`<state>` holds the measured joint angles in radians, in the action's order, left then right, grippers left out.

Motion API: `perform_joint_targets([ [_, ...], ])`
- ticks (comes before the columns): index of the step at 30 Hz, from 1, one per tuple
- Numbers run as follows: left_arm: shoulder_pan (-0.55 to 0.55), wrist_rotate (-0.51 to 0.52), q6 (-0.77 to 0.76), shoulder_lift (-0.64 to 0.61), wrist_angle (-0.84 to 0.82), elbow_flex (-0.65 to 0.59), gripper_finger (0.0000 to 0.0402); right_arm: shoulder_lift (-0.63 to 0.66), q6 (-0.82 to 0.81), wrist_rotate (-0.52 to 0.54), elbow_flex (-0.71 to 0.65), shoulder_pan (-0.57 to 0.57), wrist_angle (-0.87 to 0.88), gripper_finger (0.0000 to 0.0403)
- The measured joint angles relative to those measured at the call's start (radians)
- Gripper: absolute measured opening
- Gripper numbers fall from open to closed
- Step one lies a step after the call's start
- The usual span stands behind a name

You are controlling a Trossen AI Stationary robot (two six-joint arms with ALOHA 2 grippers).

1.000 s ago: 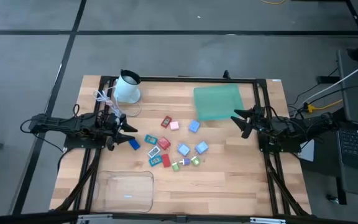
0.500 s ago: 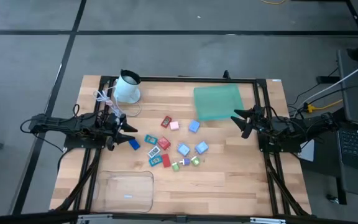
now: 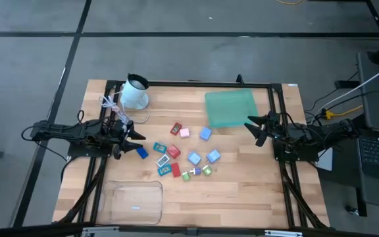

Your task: Pick & Place Office items

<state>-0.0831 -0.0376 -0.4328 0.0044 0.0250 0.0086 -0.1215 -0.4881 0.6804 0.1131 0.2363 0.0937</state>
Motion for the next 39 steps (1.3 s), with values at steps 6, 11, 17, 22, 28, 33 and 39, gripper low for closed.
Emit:
perform_joint_targets([
  [6,0.000,0.000,0.000,0.000,0.000,0.000,0.0191,0.000,0.054,0.033,0.000,-0.002,-0.015,0.0261],
  [11,0.000,0.000,0.000,0.000,0.000,0.000,0.0190,0.000,0.049,0.035,0.000,-0.002,-0.016,0.0261],
  [17,0.000,0.000,0.000,0.000,0.000,0.000,0.0191,0.000,0.031,0.160,0.000,-0.012,-0.058,0.0261],
  [22,0.000,0.000,0.000,0.000,0.000,0.000,0.0190,0.000,0.026,0.328,0.000,-0.022,-0.065,0.0261],
  [28,0.000,0.056,0.118,0.000,-0.004,0.000,0.0189,0.000,-0.109,0.566,0.000,-0.024,-0.064,0.0261],
  [33,0.000,0.128,0.238,0.000,0.005,0.000,0.0191,0.000,-0.222,0.633,0.000,-0.024,-0.065,0.0261],
  [39,0.000,0.226,0.266,0.000,0.036,0.000,0.0190,0.000,-0.377,0.455,0.000,-0.024,-0.068,0.0261],
])
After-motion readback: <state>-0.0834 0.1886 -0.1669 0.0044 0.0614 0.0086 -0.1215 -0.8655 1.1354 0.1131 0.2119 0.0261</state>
